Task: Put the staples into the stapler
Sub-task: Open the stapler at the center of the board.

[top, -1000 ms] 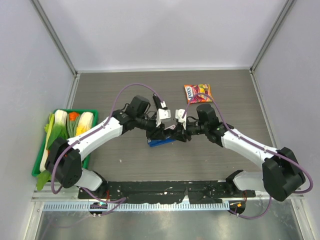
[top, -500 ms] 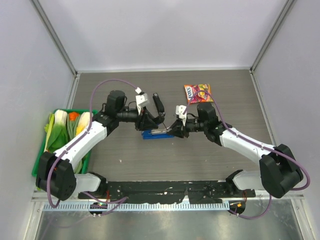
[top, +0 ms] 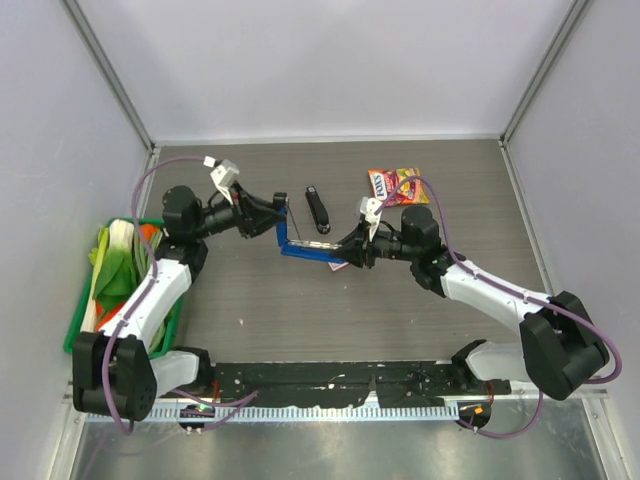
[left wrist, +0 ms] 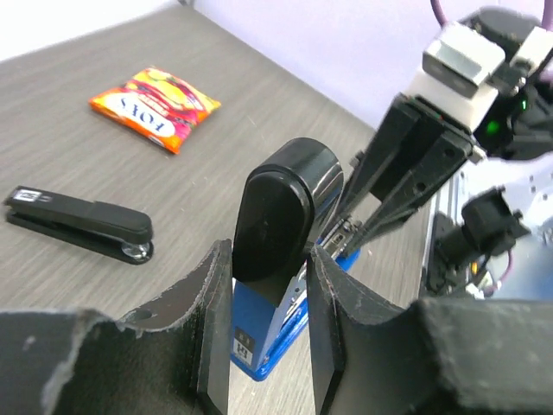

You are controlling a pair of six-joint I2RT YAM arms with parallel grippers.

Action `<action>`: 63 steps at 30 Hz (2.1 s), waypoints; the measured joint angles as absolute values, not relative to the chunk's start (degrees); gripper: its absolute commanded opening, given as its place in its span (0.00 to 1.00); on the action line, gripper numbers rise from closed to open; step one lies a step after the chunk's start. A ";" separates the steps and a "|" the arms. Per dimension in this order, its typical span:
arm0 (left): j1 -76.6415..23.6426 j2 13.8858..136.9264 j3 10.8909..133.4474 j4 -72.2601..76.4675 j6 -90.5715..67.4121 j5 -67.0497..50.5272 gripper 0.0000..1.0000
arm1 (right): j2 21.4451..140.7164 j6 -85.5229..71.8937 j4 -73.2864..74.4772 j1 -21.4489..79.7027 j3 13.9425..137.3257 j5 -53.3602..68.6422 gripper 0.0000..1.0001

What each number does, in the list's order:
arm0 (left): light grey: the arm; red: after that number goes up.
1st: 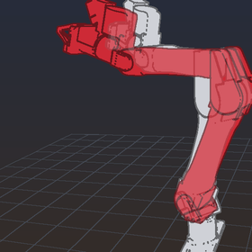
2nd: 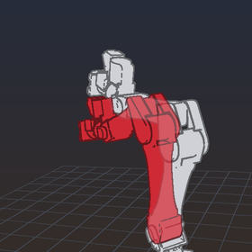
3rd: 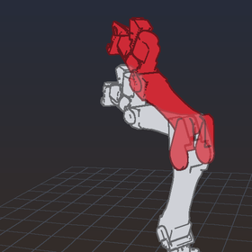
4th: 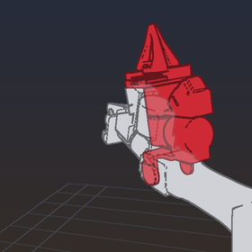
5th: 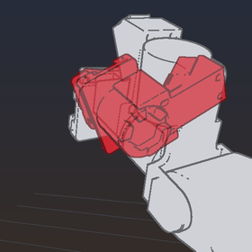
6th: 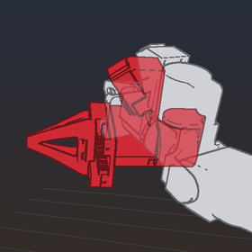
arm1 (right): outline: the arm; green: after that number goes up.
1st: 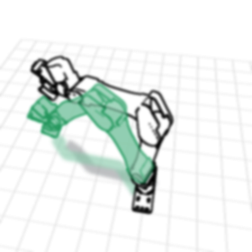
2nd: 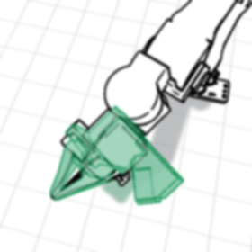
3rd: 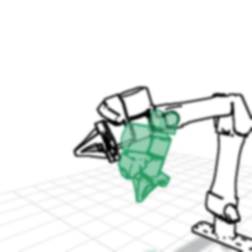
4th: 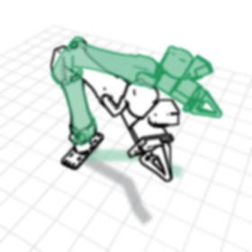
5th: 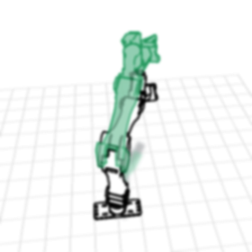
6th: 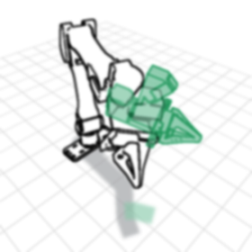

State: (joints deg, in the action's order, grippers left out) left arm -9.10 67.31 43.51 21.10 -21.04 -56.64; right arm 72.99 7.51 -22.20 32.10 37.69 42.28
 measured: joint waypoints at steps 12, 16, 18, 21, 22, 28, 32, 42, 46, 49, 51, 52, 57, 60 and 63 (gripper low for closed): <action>3.75 64.20 37.58 35.35 -42.33 -48.07 0.00 | 73.01 0.56 -28.36 32.53 37.74 38.81 0.01; 4.29 64.23 36.80 37.89 -46.61 -48.01 0.00 | 73.03 2.42 -26.59 34.74 38.17 38.02 0.01; 4.54 64.23 36.71 39.35 -48.10 -48.18 0.00 | 73.23 3.51 -25.41 35.99 38.79 37.43 0.01; 4.97 64.25 36.71 41.45 -49.65 -48.51 0.00 | 74.32 5.98 -23.40 37.43 40.38 36.69 0.15; 5.10 64.27 36.71 42.00 -50.04 -48.60 0.00 | 74.81 6.66 -22.70 37.69 40.93 36.58 0.16; 5.39 65.23 36.12 44.38 -50.85 -49.39 0.00 | 77.12 8.49 -20.25 38.83 42.57 36.25 0.33; 5.37 66.52 36.07 46.19 -50.81 -49.01 0.00 | 79.31 8.69 -17.82 39.72 43.99 38.17 0.44; 3.27 67.42 33.80 48.23 -49.47 -49.01 0.00 | 84.60 4.89 -15.84 41.06 45.30 41.60 0.59; 2.22 68.03 33.43 48.18 -49.15 -48.97 0.00 | 86.41 1.17 -18.63 41.10 47.11 39.99 0.60; 1.08 68.03 33.36 48.14 -48.60 -48.31 0.01 | 88.20 -2.35 -21.52 41.21 48.45 38.17 0.61; -0.14 68.01 33.36 47.55 -47.51 -47.27 0.00 | 89.47 -3.97 -22.74 41.34 49.41 36.77 0.61; -0.97 67.96 33.36 46.72 -46.81 -46.35 0.00 | 90.21 -4.84 -23.09 41.52 50.11 36.01 0.61; -4.43 67.99 33.36 42.04 -44.05 -43.03 0.00 | 92.84 -8.03 -24.05 42.06 53.15 34.33 0.64; -4.64 68.36 33.36 40.40 -42.92 -41.08 0.00 | 92.95 -9.06 -25.02 42.15 53.25 34.35 0.65; -4.64 69.10 33.36 39.27 -42.19 -39.57 0.00 | 93.17 -9.54 -25.74 42.33 53.25 34.35 0.68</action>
State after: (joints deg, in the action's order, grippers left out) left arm -4.64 69.10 33.36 39.27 -42.19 -39.57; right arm 93.17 -9.54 -25.74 42.33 53.25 34.35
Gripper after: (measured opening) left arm 0.322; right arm 0.659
